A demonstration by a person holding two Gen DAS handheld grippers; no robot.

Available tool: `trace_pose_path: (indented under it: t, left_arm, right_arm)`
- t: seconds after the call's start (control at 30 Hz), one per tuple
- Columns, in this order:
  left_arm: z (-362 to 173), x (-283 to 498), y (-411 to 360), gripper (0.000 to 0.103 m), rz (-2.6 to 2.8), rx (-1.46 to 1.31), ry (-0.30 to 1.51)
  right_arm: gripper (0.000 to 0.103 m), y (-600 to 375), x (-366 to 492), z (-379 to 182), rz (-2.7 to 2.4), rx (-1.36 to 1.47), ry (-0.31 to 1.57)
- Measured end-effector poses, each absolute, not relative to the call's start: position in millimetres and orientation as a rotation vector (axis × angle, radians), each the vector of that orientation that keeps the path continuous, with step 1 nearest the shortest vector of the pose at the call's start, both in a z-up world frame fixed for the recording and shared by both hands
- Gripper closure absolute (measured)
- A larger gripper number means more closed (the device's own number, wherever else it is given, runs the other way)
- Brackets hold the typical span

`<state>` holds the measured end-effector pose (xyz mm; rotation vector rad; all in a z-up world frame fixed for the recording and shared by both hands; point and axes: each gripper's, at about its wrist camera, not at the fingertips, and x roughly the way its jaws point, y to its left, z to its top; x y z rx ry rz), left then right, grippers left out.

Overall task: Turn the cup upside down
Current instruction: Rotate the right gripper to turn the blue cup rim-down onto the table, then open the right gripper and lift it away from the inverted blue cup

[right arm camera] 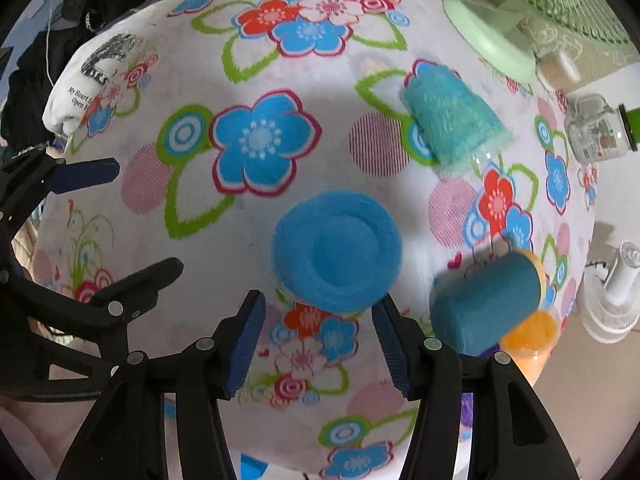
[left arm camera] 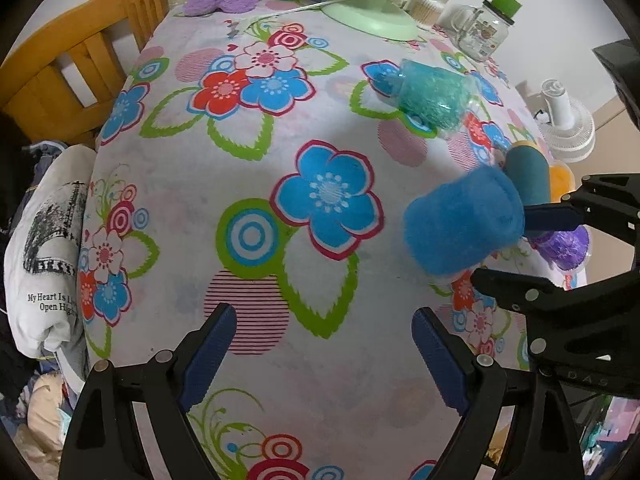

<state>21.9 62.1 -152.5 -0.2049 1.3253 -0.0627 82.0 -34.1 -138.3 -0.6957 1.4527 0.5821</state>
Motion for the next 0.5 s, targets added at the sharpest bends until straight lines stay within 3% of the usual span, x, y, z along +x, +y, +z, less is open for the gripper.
trace_pose_path:
  t: [0.13,0.37,0.5]
  left_arm:
    - [-152.6,23.8,67.1,0.012,-0.045,-0.187,1.325]
    - [-146.3,23.1,74.1,0.012,-0.038,-0.171,1.318]
    - [-138.9,21.9,72.8,0.012,-0.049,-0.148,1.304]
  right_arm:
    - [0.041,-32.8,82.2,-137.9,0.585,-0.647,1.392]
    - [0.015,-45.2,84.6,-132.8,0.483,-0.544,1.275]
    - [0.014,-52.4,81.7,-128.7,0.448,-0.483,1.265]
